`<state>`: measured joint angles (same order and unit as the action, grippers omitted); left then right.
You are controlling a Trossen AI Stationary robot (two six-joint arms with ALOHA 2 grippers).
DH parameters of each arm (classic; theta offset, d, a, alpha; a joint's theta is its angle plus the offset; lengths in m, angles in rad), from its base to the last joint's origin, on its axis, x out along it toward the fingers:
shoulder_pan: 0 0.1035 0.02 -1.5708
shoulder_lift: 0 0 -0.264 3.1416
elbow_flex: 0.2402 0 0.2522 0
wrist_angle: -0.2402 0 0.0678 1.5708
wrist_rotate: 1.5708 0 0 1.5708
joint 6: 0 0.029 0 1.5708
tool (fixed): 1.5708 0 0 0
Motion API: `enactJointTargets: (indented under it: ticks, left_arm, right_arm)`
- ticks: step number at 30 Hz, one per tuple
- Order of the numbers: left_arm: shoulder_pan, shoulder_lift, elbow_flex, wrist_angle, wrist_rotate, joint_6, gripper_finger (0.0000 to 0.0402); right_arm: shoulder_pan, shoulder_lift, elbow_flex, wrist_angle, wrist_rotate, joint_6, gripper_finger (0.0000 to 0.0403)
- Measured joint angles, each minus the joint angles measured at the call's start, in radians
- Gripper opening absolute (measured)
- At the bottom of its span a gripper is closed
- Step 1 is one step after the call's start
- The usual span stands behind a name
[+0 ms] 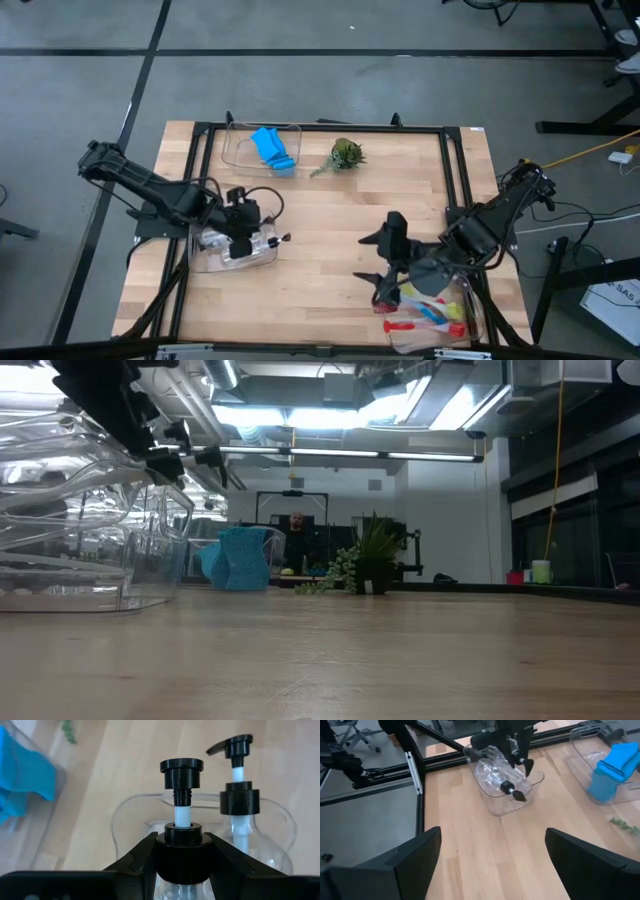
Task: Pick & Place Kitchen Sink Supplies
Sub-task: Put the transparent soap dispenser into the middle transparent bin
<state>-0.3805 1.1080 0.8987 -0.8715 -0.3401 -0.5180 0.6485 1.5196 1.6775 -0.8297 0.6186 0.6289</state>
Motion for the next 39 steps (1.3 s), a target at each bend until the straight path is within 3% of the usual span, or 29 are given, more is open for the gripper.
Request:
enactJointTargets:
  ticks: [9,24,30,39]
  left_arm:
    - [0.047,0.000,-0.009,0.008,0.097,0.035,0.0197]
    - [0.110,0.000,0.005,0.009,0.205,0.085,0.0200]
    - [0.136,-0.004,0.117,0.038,0.201,0.157,0.0200]
    - [0.168,-0.005,0.289,0.138,0.153,0.307,0.0199]
  right_arm:
    - [-0.022,0.000,0.000,0.001,0.000,0.000,0.0352]
    - [-0.022,0.000,0.000,0.010,-0.001,0.000,0.0352]
    - [-0.022,-0.002,0.001,0.018,-0.044,0.016,0.0352]
    - [-0.022,-0.011,0.114,-0.538,-0.205,0.345,0.0342]
